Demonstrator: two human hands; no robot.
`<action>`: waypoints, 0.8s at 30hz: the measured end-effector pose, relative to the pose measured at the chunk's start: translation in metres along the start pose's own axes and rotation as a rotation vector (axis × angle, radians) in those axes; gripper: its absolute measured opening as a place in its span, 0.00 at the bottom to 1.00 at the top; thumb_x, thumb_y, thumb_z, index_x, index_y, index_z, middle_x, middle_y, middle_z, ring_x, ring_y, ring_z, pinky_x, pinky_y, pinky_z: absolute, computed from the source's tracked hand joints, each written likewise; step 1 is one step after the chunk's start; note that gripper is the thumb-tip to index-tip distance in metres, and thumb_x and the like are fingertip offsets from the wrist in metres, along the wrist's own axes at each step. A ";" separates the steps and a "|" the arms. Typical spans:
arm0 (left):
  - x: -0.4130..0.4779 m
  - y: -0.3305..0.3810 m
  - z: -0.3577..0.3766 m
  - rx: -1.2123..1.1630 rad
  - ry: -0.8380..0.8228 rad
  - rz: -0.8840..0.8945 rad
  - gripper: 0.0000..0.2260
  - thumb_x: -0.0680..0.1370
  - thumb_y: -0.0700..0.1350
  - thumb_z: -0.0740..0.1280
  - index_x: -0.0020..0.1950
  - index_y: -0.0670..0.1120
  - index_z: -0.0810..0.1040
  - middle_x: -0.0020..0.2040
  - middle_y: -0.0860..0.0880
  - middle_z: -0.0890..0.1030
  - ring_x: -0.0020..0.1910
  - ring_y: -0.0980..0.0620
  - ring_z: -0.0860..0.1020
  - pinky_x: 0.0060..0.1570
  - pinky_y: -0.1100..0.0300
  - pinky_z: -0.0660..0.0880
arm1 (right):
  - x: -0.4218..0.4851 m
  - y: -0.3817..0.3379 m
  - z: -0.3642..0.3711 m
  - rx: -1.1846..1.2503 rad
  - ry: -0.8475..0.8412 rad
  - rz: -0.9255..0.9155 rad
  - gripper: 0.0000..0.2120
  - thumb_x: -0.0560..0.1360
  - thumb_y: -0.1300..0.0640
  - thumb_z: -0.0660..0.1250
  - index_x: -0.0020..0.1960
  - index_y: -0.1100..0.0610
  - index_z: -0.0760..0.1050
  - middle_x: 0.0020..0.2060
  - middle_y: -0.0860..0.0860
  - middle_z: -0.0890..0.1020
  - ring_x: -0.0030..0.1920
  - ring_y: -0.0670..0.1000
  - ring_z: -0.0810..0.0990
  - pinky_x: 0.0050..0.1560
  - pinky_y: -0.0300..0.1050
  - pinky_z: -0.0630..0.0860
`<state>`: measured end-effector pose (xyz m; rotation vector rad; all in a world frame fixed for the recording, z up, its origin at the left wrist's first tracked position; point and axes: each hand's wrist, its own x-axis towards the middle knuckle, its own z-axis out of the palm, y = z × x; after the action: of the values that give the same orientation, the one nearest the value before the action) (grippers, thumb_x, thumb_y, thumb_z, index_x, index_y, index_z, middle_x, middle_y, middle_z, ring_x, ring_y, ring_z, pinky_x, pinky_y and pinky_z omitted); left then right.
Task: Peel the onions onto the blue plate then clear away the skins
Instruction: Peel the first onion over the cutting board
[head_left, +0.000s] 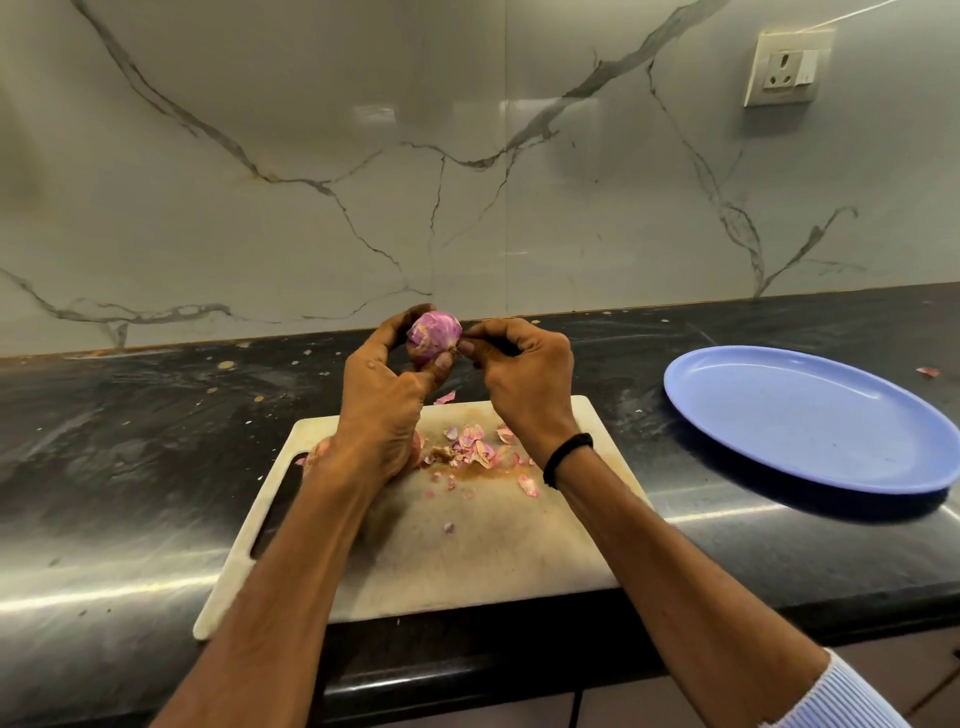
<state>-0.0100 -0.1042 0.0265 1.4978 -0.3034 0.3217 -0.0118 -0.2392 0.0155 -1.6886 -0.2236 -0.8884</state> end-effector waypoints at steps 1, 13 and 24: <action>-0.001 0.001 0.001 0.021 0.006 0.012 0.23 0.72 0.33 0.74 0.66 0.46 0.78 0.61 0.49 0.79 0.60 0.51 0.79 0.55 0.62 0.79 | 0.000 0.000 0.001 -0.005 0.008 -0.005 0.06 0.71 0.67 0.75 0.49 0.62 0.84 0.42 0.51 0.85 0.43 0.44 0.83 0.48 0.39 0.82; -0.007 -0.004 0.007 0.070 0.012 0.103 0.23 0.72 0.32 0.74 0.64 0.49 0.77 0.64 0.45 0.76 0.59 0.51 0.79 0.50 0.66 0.79 | 0.000 0.005 0.003 -0.140 0.068 -0.154 0.06 0.71 0.70 0.73 0.48 0.64 0.84 0.43 0.53 0.84 0.42 0.43 0.80 0.47 0.31 0.79; -0.005 0.000 0.007 0.054 0.015 0.101 0.25 0.72 0.31 0.73 0.65 0.49 0.76 0.67 0.44 0.74 0.55 0.55 0.79 0.44 0.72 0.76 | -0.002 0.003 0.004 -0.293 -0.102 -0.208 0.05 0.74 0.70 0.66 0.49 0.65 0.77 0.43 0.55 0.80 0.42 0.48 0.75 0.43 0.29 0.71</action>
<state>-0.0148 -0.1112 0.0252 1.5351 -0.3615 0.4238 -0.0092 -0.2364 0.0117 -2.0124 -0.3567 -1.0275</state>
